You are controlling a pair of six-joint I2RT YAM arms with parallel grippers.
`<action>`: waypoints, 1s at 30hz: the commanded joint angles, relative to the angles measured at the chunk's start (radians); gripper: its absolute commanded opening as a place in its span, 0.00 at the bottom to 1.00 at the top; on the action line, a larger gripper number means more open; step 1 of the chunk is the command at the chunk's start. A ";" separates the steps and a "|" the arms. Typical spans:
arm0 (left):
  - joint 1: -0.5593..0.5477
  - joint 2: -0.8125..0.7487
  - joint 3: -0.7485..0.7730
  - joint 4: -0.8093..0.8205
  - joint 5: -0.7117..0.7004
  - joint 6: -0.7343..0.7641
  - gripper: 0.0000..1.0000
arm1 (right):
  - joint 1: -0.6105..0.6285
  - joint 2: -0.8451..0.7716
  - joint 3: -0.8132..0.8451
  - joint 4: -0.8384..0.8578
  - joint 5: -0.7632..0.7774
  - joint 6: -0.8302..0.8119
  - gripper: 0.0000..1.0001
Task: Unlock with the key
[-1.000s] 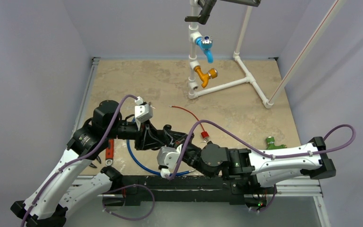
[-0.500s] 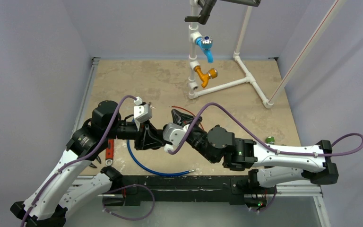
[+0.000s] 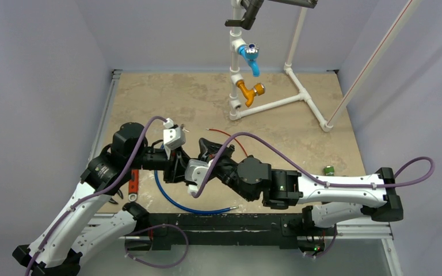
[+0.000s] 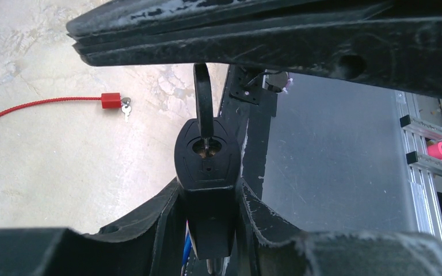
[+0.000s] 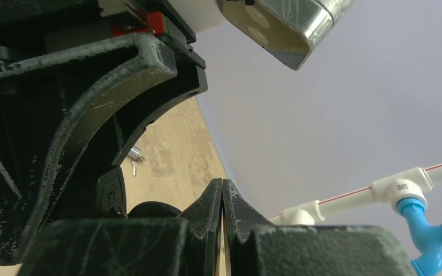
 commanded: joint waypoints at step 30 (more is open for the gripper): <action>0.005 0.018 0.171 0.136 -0.058 0.053 0.00 | 0.232 0.152 -0.076 0.136 0.069 0.379 0.00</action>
